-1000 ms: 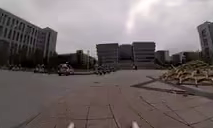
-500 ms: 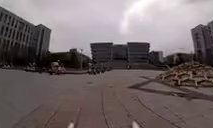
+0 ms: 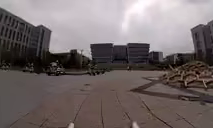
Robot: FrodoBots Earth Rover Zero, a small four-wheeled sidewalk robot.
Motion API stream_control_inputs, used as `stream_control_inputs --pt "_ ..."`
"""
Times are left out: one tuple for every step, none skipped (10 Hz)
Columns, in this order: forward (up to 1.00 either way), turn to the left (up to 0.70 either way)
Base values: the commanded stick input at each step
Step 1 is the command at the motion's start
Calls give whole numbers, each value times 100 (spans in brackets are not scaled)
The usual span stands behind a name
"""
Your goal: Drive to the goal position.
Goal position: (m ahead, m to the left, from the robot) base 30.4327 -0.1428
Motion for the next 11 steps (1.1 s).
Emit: stream_control_inputs --pt "70 0" --pt "70 0" --pt "70 0" --pt "70 0" --pt "70 -17" --pt "70 -27" --pt "70 -27" --pt "70 -27" --pt "70 -27" --pt "70 -17" --pt "70 0"
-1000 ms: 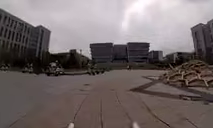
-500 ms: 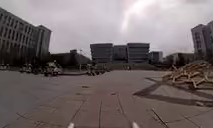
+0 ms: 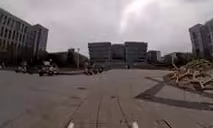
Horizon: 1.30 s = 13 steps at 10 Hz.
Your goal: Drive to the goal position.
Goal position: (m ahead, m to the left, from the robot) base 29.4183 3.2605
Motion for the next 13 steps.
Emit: stream_control_inputs --pt "70 0" --pt "70 0" --pt "70 0" --pt "70 0" --pt "70 0" --pt "70 0" --pt "70 0" --pt "70 0" --pt "70 0" --pt "70 0" --pt "70 0" --pt "70 0" --pt "70 0"
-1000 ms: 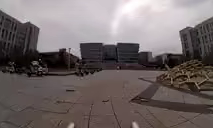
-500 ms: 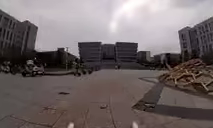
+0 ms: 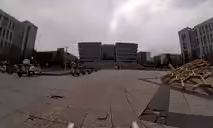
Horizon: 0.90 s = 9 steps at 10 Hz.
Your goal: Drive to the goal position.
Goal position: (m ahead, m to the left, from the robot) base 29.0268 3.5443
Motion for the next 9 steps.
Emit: stream_control_inputs --pt "70 0" --pt "70 0" --pt "70 0" --pt "70 0" --pt "70 0" --pt "70 0" --pt "70 0" --pt "70 0" --pt "70 0"
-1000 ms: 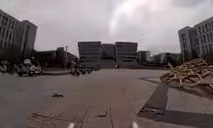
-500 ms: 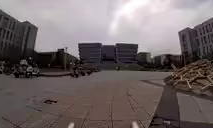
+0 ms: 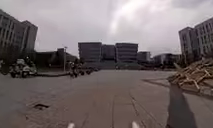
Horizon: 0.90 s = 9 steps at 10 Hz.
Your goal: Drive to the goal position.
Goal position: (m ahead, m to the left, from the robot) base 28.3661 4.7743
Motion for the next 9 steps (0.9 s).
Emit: stream_control_inputs --pt "70 0" --pt "70 0" --pt "70 0" --pt "70 0" --pt "70 0" --pt "70 0" --pt "70 0" --pt "70 0" --pt "70 0"
